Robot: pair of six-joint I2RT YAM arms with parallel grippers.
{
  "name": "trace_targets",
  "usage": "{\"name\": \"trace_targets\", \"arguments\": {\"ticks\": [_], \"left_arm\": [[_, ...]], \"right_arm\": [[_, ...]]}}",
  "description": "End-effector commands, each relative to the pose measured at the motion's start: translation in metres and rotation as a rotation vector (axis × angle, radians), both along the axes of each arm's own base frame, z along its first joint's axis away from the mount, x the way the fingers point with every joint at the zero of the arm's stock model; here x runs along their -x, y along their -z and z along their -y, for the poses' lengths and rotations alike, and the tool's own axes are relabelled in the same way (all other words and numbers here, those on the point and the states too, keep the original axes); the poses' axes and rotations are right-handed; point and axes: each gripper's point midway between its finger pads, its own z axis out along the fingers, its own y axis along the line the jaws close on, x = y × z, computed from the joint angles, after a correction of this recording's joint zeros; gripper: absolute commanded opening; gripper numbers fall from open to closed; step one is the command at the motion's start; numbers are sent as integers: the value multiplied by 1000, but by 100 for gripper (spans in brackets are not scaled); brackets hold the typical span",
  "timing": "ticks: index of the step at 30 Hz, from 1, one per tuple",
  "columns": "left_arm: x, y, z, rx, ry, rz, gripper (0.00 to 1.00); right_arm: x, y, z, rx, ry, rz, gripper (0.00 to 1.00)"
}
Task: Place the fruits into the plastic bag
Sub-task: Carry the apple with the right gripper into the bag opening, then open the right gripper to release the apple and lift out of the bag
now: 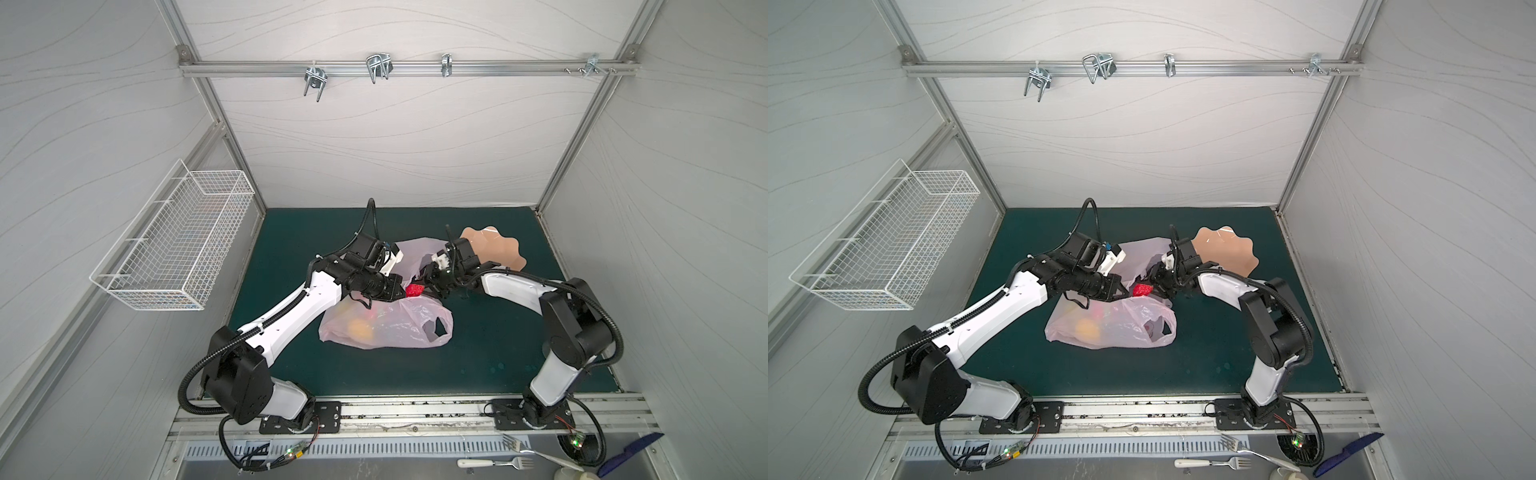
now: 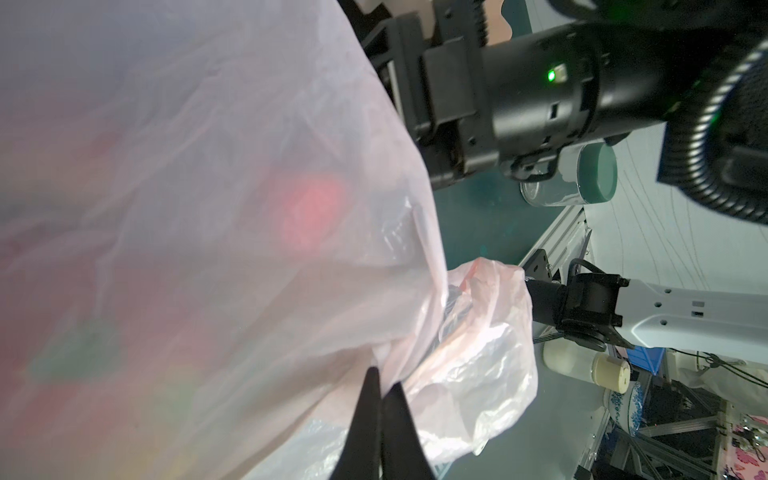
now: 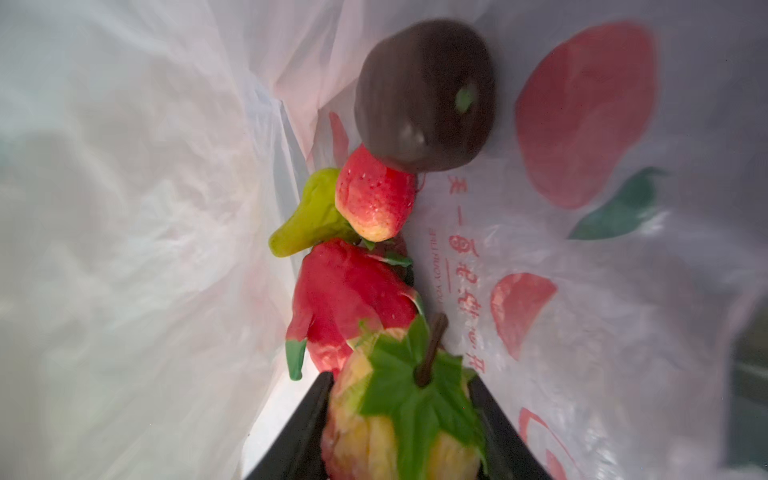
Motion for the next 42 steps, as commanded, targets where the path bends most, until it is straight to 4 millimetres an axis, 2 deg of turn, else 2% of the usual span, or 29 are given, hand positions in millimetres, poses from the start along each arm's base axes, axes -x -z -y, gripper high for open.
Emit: {"name": "trace_targets", "arguments": {"ticks": [1, 6, 11, 14, 21, 31, 36, 42], "left_arm": [[-6, -26, 1, 18, 4, 86, 0], [-5, -26, -1, 12, 4, 94, 0], [-5, -26, -3, 7, -1, 97, 0], [-4, -25, -4, 3, -2, 98, 0], [-4, -25, -7, 0, -8, 101, 0], [-4, -24, -6, 4, -9, 95, 0], [-3, -23, -9, -1, -15, 97, 0], [-1, -21, -13, -5, -32, 98, 0]], "right_arm": [[6, -7, -26, -50, -17, -38, 43], [24, -5, -52, -82, -76, -84, 53], [34, -8, -65, -153, -134, -107, 80], [36, -13, -68, -185, -157, -93, 89], [41, -19, -63, -194, -193, -82, 92], [45, -9, -47, -142, -196, -87, 92], [42, -17, -39, -123, -198, -45, 92], [37, -27, -19, -74, -189, 24, 94]]}}
